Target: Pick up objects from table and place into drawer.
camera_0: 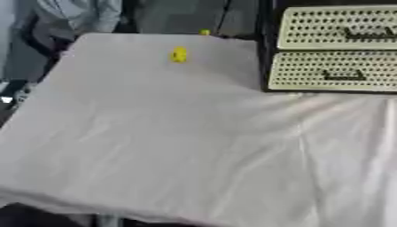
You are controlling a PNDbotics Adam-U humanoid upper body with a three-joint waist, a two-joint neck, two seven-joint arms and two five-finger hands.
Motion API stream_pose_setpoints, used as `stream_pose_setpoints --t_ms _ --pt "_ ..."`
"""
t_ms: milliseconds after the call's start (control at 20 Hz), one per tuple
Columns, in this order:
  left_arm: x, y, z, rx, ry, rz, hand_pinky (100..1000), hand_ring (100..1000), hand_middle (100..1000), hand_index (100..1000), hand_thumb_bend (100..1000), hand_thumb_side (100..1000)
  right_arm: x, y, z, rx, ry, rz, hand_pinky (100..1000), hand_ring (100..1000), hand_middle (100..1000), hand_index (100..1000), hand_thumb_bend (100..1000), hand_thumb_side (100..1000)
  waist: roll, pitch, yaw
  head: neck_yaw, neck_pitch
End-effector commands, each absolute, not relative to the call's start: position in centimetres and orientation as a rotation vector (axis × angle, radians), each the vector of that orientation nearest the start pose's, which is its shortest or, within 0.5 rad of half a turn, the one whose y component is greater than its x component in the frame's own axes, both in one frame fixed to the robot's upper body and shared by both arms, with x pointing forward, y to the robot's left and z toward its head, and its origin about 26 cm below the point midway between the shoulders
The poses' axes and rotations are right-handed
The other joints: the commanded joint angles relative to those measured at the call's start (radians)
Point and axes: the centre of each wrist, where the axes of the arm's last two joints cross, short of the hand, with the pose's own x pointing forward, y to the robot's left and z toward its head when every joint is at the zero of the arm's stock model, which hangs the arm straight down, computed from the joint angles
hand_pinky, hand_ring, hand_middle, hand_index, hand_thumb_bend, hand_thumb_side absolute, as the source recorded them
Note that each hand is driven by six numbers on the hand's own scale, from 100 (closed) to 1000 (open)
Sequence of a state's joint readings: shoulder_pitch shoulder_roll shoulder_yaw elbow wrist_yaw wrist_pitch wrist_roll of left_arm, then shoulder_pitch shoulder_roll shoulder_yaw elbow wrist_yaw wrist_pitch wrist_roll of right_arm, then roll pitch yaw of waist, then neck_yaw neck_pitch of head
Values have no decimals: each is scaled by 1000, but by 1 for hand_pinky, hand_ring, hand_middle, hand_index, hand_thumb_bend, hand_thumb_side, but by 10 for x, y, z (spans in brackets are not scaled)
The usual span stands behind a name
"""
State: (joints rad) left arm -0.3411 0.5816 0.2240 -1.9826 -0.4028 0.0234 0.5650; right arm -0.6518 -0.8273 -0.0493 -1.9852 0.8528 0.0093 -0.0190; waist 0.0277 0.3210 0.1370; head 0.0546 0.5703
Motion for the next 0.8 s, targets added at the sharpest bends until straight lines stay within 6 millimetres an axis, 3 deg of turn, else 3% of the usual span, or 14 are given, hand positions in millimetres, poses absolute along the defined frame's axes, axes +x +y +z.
stream_pose_setpoints --t_ms 50,250,550,700,750,800 --pt "287 342 275 -1742 3030 37 307 344 628 966 100 1000 281 -300 374 1978 2300 -1107 100 100 194 709 100 1000 2 -14 -3 -20 5" --pt "287 340 275 -1689 3055 45 311 347 628 967 196 1000 282 -300 372 1992 2286 -1133 100 100 195 714 100 1000 0 -12 -9 -66 -18" --pt "289 337 275 -1623 3098 39 312 346 628 972 164 1000 283 -298 368 1978 2262 -1203 100 100 199 724 100 1000 -3 -11 -15 -153 -62" --pt "289 335 275 -1599 3115 30 314 347 630 973 151 1000 284 -295 366 1955 2248 -1280 100 100 203 739 100 1000 -4 -10 -19 -169 -80" --pt "289 335 275 -1593 3120 33 315 348 630 973 149 1000 285 -294 366 1949 2245 -1306 100 100 205 744 100 965 -4 -9 -20 -170 -83" --pt "290 335 275 -1588 3123 37 316 349 631 972 139 1000 285 -293 366 1944 2243 -1331 100 100 206 751 100 845 -4 -9 -21 -171 -87"
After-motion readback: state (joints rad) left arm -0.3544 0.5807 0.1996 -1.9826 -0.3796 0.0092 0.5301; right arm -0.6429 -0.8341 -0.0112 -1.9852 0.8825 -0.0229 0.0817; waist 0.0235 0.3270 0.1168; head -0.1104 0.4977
